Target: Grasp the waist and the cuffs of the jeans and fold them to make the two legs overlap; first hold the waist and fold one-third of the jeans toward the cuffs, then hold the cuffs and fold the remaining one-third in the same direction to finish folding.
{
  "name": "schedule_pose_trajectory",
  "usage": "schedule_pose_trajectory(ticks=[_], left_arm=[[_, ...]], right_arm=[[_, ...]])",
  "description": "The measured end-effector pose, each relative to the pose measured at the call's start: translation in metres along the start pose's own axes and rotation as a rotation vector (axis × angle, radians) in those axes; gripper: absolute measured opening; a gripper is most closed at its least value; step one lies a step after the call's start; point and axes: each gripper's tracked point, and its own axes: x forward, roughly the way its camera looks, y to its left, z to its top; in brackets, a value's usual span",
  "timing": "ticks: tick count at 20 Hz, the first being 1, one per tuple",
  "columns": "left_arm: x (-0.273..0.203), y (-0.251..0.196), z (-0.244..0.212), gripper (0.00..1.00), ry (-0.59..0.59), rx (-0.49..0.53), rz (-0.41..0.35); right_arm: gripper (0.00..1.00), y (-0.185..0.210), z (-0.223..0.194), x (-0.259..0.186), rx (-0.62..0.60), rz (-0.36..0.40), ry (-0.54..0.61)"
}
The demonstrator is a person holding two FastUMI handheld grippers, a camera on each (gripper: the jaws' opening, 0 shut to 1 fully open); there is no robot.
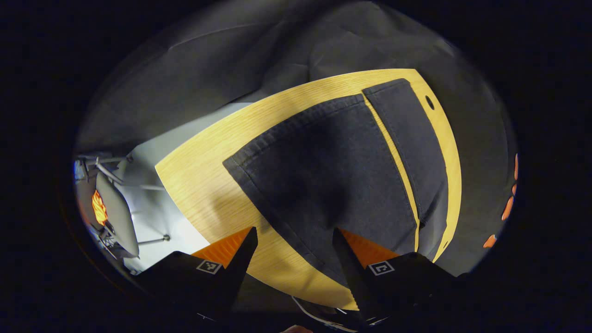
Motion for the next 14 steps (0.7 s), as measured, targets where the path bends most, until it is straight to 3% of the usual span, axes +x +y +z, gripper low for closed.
schedule_pose_trajectory(ticks=[2,8,14], left_arm=[[0.005,-0.004,-0.002,0.98,0.003,-0.048,0.019],[0.017,-0.003,0.002,0.96,-0.018,-0.094,0.210],[0.025,-0.010,0.000,0.97,0.014,-0.129,0.244]], right_arm=[[0.98,-0.016,0.006,0.013,0.023,-0.029,0.036],[0.98,-0.056,0.025,0.049,0.129,-0.104,0.101],[0.96,-0.070,0.020,0.076,0.194,-0.138,0.175]])
